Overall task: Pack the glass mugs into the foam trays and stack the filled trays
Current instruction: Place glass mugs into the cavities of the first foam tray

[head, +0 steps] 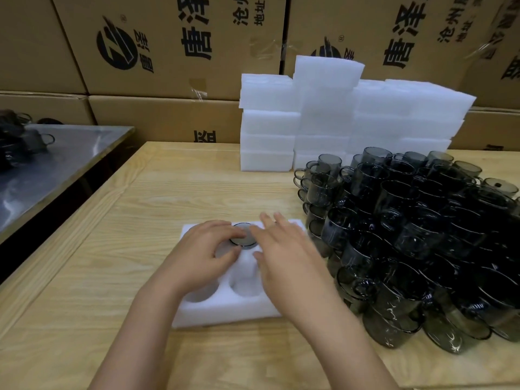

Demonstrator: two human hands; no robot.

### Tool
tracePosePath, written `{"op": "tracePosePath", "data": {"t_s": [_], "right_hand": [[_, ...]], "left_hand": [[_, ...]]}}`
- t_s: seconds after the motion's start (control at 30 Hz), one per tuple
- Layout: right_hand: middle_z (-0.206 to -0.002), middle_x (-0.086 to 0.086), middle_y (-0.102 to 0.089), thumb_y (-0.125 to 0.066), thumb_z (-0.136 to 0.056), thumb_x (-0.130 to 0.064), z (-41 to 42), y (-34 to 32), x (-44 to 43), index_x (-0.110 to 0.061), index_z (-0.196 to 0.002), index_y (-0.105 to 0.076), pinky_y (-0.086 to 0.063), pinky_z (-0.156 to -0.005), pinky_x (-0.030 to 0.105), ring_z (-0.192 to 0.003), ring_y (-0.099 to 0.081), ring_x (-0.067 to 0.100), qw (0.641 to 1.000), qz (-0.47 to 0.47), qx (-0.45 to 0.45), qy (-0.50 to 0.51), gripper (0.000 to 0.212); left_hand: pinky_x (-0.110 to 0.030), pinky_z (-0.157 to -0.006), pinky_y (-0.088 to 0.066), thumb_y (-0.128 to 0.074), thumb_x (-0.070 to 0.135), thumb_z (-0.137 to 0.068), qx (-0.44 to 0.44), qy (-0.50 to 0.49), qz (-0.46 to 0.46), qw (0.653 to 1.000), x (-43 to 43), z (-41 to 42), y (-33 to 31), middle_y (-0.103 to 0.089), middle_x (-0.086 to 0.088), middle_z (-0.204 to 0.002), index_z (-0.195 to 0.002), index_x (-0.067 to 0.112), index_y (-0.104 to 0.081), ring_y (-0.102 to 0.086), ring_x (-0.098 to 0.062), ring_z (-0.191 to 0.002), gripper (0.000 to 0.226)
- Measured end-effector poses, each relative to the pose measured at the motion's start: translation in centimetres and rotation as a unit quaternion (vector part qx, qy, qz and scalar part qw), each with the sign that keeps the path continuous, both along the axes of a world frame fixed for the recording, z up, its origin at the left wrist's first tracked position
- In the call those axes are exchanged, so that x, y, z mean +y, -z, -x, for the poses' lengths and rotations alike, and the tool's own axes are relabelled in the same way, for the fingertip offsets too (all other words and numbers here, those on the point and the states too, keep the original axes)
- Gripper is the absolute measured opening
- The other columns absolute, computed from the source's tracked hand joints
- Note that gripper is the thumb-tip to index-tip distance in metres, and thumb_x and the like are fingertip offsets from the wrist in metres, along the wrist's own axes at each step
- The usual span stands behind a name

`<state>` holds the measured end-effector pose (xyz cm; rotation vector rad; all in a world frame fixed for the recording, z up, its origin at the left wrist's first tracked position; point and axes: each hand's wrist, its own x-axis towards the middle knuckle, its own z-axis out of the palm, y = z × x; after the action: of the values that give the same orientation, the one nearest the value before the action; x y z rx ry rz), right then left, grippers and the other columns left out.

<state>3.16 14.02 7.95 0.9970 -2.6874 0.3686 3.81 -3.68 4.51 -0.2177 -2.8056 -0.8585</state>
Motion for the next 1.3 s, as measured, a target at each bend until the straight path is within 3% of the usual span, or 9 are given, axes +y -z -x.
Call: {"op": "tracePosePath", "data": {"t_s": [0.07,0.17,0.33,0.47,0.53,0.73,1.0,1.13,1.3], "right_hand": [[-0.128,0.012,-0.058,-0.06,-0.08,-0.01,-1.1,-2.2,2.2,-0.01,-0.12,-0.06,-0.042,-0.094,0.04,-0.117,-0.053,0.031,0.988,0.077,0.123,0.057,0.04],[-0.108,0.011,-0.062,-0.062,-0.079,-0.022,-1.4,-4.9,6.6,-0.01,-0.107,-0.065,-0.039,-0.076,0.042,-0.095,-0.05,0.034,0.933,0.158,0.261,0.191,0.03],[-0.112,0.022,-0.05,-0.071,-0.077,-0.036,1.0,-5.5,11.9,-0.006,-0.108,-0.064,-0.038,-0.085,0.056,-0.107,-0.034,0.042,0.905,0.081,0.147,0.391,0.044],[-0.109,0.021,-0.049,-0.072,-0.075,-0.041,2.3,-4.6,12.7,-0.008,-0.099,-0.069,-0.032,-0.085,0.049,-0.104,-0.03,0.037,0.902,0.005,0.124,0.414,0.041],[-0.107,0.019,-0.048,-0.071,-0.077,-0.041,2.7,-4.2,12.6,-0.009,-0.095,-0.07,-0.029,-0.082,0.045,-0.1,-0.027,0.032,0.899,-0.022,0.132,0.418,0.037],[-0.104,0.018,-0.049,-0.069,-0.08,-0.023,2.9,-3.9,12.0,-0.005,-0.089,-0.069,-0.023,-0.085,0.045,-0.099,-0.025,0.031,0.909,-0.018,0.157,0.386,0.02],[-0.092,0.02,-0.055,-0.07,-0.071,-0.01,-0.6,-6.5,4.6,-0.002,-0.081,-0.065,-0.044,-0.074,0.047,-0.089,-0.048,0.039,0.943,0.174,0.241,0.146,0.014],[-0.089,0.018,-0.056,-0.075,-0.063,0.007,-0.6,-5.0,-1.9,-0.001,-0.081,-0.061,-0.047,-0.068,0.04,-0.082,-0.053,0.036,0.973,0.163,0.163,0.026,0.023],[-0.111,0.011,-0.043,-0.051,-0.093,-0.013,2.2,-1.8,-6.1,-0.001,-0.102,-0.058,-0.035,-0.084,0.029,-0.106,-0.039,0.025,0.984,0.165,0.021,-0.065,0.016]], "left_hand": [[-0.024,-0.107,-0.032,-0.054,0.032,-0.086,0.009,-0.016,-0.019,1.0,-0.1,0.1,0.2,-0.058,0.019,-0.121,-0.12,0.025,-0.065,-0.043,-0.002,-0.126,0.036],[-0.002,-0.089,-0.032,-0.062,0.011,-0.088,0.074,-0.063,-0.1,0.99,0.0,-0.1,0.2,-0.063,0.022,-0.109,-0.107,0.026,-0.07,-0.052,0.01,-0.11,0.025],[-0.015,-0.085,-0.046,-0.054,-0.002,-0.087,0.216,-0.171,-0.374,0.886,-2.5,-0.2,0.2,-0.072,0.009,-0.093,-0.09,0.021,-0.071,-0.064,-0.004,-0.096,0.028],[-0.027,-0.087,-0.049,-0.048,-0.001,-0.089,0.177,-0.24,-0.553,0.778,-4.6,0.6,2.2,-0.073,0.003,-0.083,-0.088,0.015,-0.069,-0.067,-0.016,-0.088,0.027],[-0.032,-0.088,-0.047,-0.047,-0.001,-0.091,0.132,-0.25,-0.595,0.753,-5.0,1.2,3.1,-0.073,0.0,-0.08,-0.089,0.013,-0.067,-0.066,-0.018,-0.084,0.025],[-0.023,-0.068,-0.053,-0.051,0.0,-0.089,0.098,-0.238,-0.581,0.772,-4.6,1.9,3.9,-0.072,-0.002,-0.086,-0.091,0.014,-0.068,-0.064,-0.017,-0.079,0.023],[-0.038,-0.084,-0.051,-0.053,-0.006,-0.087,0.142,-0.217,-0.567,0.782,-4.3,1.4,3.4,-0.072,-0.009,-0.093,-0.095,0.01,-0.067,-0.067,-0.019,-0.091,0.022],[-0.018,-0.073,-0.053,-0.056,-0.004,-0.088,0.179,-0.156,-0.516,0.823,-3.6,0.8,2.7,-0.075,0.001,-0.087,-0.097,0.008,-0.067,-0.069,-0.007,-0.088,0.02],[-0.016,-0.08,-0.048,-0.049,-0.005,-0.089,0.182,-0.096,-0.478,0.854,-3.0,0.7,2.1,-0.073,0.009,-0.086,-0.109,-0.001,-0.064,-0.066,-0.005,-0.088,0.025]]}}
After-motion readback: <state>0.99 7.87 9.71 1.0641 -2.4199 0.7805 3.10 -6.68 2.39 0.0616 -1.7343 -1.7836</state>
